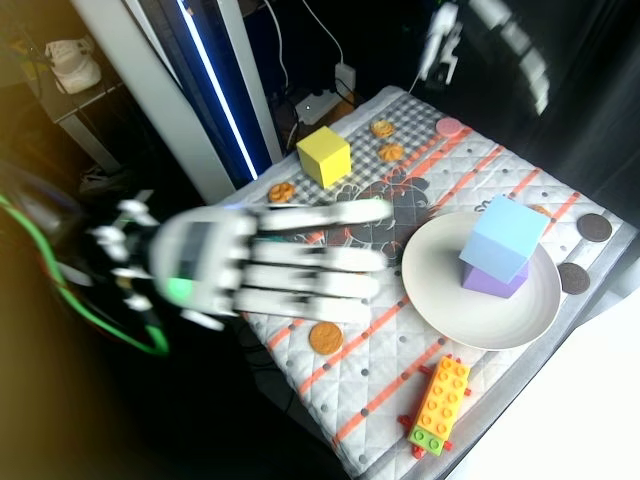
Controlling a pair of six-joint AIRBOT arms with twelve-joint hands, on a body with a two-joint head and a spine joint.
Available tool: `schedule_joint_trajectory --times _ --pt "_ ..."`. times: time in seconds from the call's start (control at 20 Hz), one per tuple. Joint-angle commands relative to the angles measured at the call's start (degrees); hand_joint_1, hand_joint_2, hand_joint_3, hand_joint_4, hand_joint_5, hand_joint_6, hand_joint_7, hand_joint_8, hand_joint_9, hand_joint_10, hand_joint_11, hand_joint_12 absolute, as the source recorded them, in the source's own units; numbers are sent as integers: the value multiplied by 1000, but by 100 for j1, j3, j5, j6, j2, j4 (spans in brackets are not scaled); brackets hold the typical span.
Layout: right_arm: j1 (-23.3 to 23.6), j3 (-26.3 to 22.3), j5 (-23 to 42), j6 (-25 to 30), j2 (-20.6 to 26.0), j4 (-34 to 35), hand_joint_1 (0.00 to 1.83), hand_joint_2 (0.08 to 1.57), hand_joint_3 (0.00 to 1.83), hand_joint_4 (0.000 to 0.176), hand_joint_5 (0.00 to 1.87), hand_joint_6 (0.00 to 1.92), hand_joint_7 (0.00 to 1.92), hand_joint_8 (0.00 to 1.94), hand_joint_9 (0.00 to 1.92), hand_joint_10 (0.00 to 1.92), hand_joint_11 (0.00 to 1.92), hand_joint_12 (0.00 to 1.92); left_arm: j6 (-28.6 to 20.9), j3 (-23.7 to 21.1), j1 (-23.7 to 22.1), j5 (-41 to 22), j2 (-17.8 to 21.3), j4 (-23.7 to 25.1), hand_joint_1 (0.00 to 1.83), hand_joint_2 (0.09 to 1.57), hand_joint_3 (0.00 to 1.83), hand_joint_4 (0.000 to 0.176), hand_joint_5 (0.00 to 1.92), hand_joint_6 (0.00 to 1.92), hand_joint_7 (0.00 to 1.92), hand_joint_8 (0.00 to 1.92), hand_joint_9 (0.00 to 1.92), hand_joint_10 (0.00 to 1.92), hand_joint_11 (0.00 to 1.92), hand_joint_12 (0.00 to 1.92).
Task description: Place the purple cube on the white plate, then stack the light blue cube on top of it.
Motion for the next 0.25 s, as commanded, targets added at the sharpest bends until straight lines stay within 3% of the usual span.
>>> schedule_joint_trajectory --times 0.0,0.1,0.15,0.2 --pt "-204 -125 1331 17 146 193 618 901 16 176 0 0 0 0 0 0 0 0 -373 0 149 -1385 27 -32 571 985 4 80 0 0 70 9 68 1 1 366" --pt "-820 -410 1932 17 265 437 661 958 10 176 0 0 0 0 0 0 0 0 -670 -108 600 -1945 27 -217 499 993 1 24 0 0 105 10 87 8 0 323" --pt "-1019 -553 1998 18 321 481 711 1008 23 176 0 0 0 0 0 0 0 0 -939 -196 805 -2105 38 -333 435 1051 8 0 11 1 185 15 161 20 0 414" --pt "-1023 -580 1998 18 320 438 402 1120 69 176 0 0 0 0 0 0 0 0 -1039 -193 807 -2105 17 -307 351 1150 21 44 49 7 133 7 107 9 0 255"
